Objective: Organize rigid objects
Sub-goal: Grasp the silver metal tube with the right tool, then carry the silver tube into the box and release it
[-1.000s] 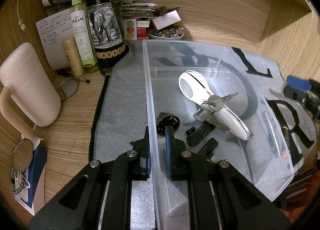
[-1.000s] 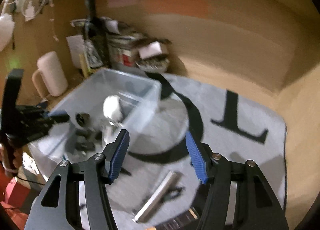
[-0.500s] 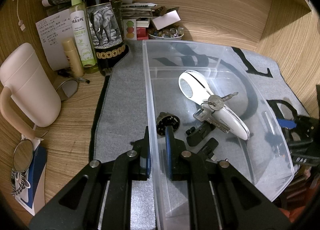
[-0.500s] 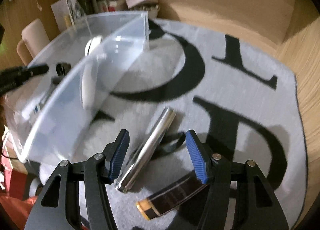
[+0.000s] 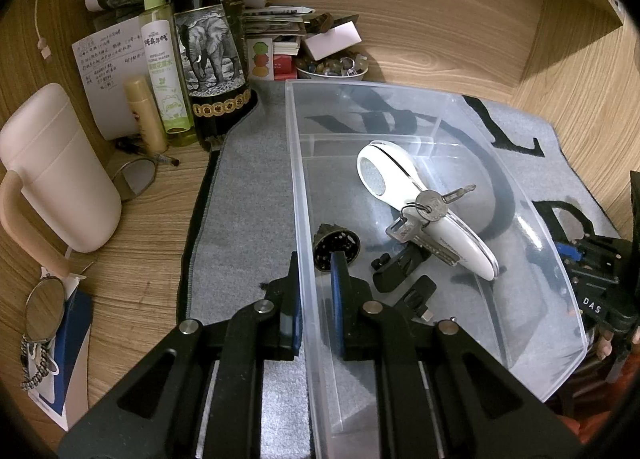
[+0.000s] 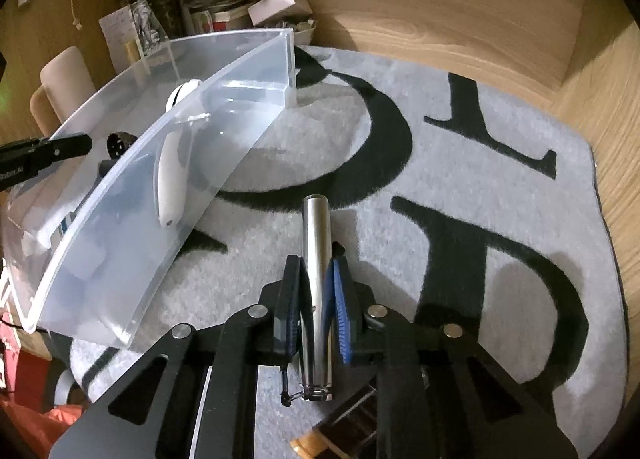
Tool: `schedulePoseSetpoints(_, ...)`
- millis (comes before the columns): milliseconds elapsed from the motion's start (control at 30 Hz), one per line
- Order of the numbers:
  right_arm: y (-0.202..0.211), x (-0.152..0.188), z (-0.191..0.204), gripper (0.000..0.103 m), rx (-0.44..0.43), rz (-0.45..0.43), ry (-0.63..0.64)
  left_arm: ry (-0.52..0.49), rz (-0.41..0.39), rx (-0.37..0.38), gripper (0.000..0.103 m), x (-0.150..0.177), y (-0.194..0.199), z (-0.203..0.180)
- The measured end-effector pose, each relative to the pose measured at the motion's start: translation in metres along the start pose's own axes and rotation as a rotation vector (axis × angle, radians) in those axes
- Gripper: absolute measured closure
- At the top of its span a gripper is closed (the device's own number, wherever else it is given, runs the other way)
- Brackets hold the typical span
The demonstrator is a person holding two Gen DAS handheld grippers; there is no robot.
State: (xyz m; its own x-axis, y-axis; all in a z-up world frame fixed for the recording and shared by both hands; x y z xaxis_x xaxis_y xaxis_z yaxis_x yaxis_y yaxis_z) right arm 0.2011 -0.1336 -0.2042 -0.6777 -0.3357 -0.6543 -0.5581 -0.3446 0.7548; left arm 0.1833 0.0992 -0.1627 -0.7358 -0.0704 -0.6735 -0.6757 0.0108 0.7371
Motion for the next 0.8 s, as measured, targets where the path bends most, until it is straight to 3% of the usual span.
schedulePoseSetpoints(500, 0.036, -0.057, 0.009, 0.089, 0.006, -0.16, 0.022, 0.001, 0.0, 0.001, 0.092, 0.0, 0.0, -0.001)
schedulePoseSetpoints(800, 0.067, -0.108, 0.042, 0.089, -0.038, -0.288, 0.098, -0.001, -0.001, 0.0, 0.092, 0.0, 0.0, -0.001)
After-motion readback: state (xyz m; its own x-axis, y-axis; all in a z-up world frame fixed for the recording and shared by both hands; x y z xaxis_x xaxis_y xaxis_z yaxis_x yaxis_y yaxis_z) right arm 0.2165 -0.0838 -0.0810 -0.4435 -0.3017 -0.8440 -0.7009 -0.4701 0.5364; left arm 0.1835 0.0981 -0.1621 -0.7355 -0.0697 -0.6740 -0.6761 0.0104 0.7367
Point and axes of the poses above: each gripper's, at about its wrist camera, not at the fingertips, and y roughly against the way its jaws point, z to its left, x to its underside, the point moved 9 cm from there along -y, roughly the way its jaws point, and after that the axes turned 3 degrees about -z, right-handed, at the moved point
